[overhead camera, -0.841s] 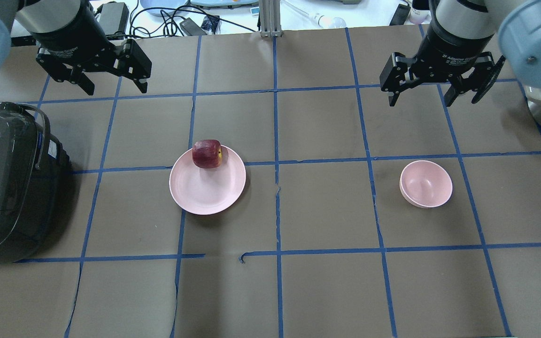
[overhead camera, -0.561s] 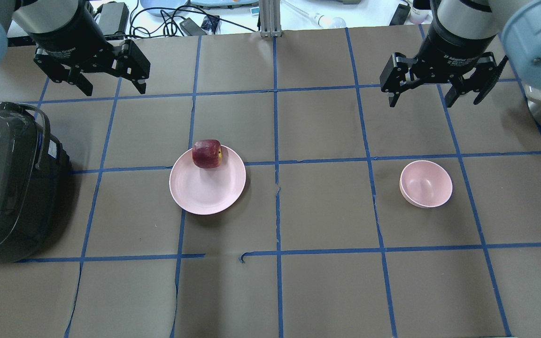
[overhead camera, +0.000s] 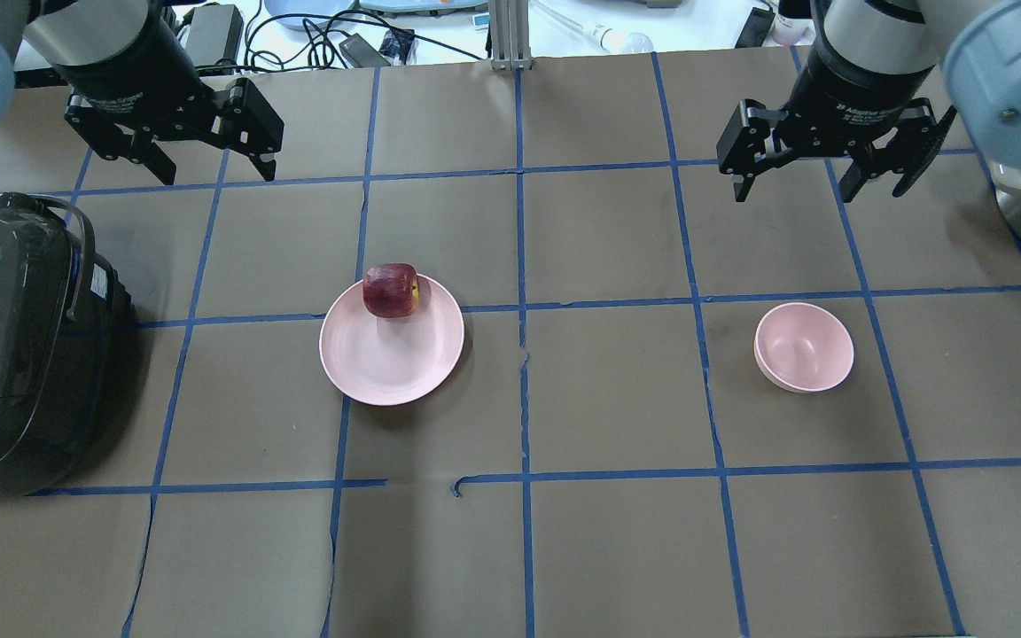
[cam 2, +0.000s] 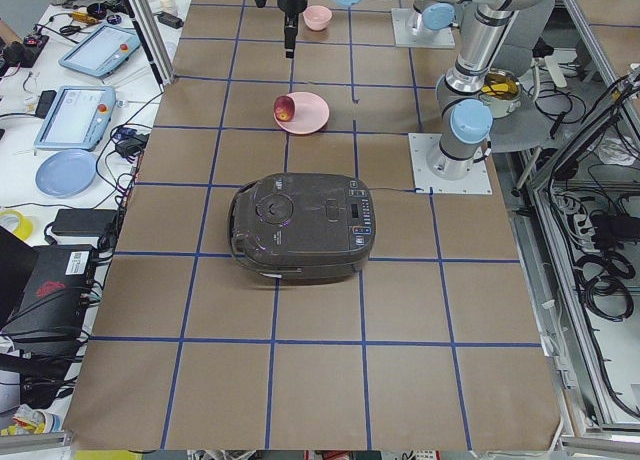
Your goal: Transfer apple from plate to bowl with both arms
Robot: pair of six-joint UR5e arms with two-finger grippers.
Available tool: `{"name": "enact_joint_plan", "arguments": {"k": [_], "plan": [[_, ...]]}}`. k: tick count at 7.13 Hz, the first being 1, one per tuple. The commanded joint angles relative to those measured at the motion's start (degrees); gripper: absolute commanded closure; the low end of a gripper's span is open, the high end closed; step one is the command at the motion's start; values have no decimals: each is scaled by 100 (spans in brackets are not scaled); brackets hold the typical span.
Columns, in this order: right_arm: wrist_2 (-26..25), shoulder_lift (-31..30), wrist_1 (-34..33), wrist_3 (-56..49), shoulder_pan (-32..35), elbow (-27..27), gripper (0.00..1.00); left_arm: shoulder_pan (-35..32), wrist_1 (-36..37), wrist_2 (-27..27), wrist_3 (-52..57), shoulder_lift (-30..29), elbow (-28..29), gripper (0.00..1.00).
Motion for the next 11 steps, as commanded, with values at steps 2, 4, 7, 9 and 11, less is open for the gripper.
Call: {"name": "enact_joint_plan", "arguments": {"k": [2,4,7,9,11], "plan": [[15,6,-20,-9,-7,0,0,18,-8,-7,45,17,-6,0],[-3,23,23,-9,-7,8,0,18,-26,-7,36,17,12,0],[-3,24,-11,-79,-15,0,0,36,-114,-33,36,-26,56,0],[-29,24,15,-79,-33,-9,0,27,-61,-25,45,-114,56,0],[-37,24,-47,-44,-42,-18,0,1,-52,-7,54,-158,82,0]]}}
